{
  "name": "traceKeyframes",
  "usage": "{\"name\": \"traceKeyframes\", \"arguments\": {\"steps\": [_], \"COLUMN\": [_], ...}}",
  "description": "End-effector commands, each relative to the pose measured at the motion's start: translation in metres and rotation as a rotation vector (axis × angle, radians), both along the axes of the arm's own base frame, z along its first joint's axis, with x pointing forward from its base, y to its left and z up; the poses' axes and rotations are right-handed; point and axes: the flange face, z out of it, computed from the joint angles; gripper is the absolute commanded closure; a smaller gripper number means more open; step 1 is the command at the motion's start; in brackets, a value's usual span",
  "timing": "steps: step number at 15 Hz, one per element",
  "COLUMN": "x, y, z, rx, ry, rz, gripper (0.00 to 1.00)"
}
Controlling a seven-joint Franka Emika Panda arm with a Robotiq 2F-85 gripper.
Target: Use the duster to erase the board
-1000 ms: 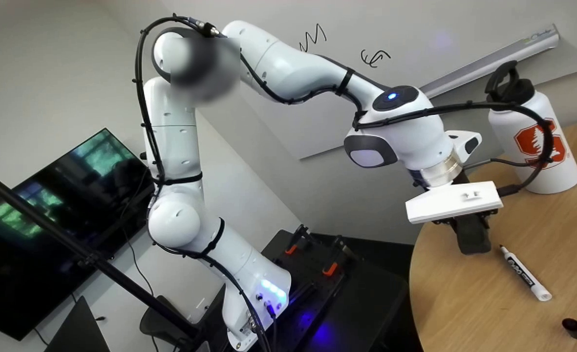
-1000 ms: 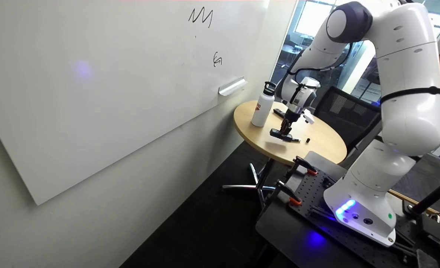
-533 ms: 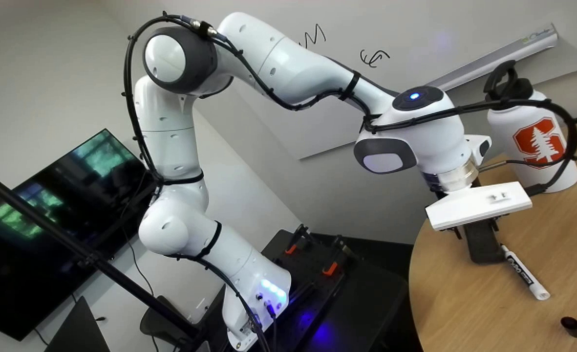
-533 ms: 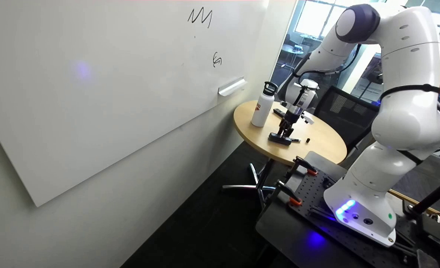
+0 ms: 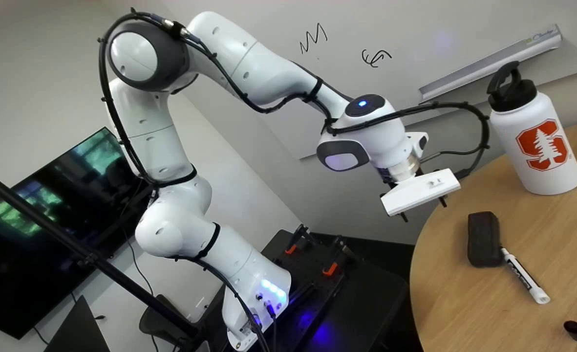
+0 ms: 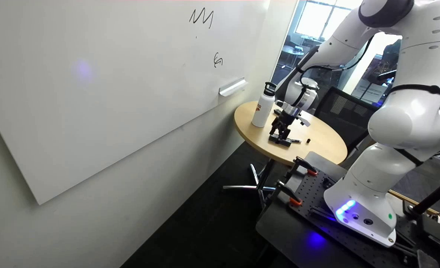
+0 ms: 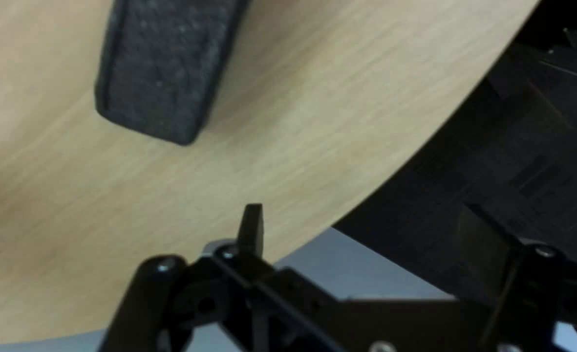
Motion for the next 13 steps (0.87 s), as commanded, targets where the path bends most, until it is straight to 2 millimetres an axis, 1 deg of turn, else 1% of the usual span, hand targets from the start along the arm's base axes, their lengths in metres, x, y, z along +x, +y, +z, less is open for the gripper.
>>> {"name": "traceKeyframes", "arguments": {"steps": [1, 5, 9, 10, 13], "x": [-0.027, -0.039, -0.055, -0.035, -0.034], "y": [0.040, 0.060, 0.072, 0.055, 0.061], "z": [0.060, 0.113, 0.161, 0.175, 0.211], "rx": [-0.071, -0.096, -0.124, -0.130, -0.139], "ry": [-0.077, -0.156, -0.203, -0.211, -0.213], "rz": [0.002, -0.025, -0.010, -0.008, 0.019], "gripper": [0.00, 0.00, 0.00, 0.00, 0.00]}}
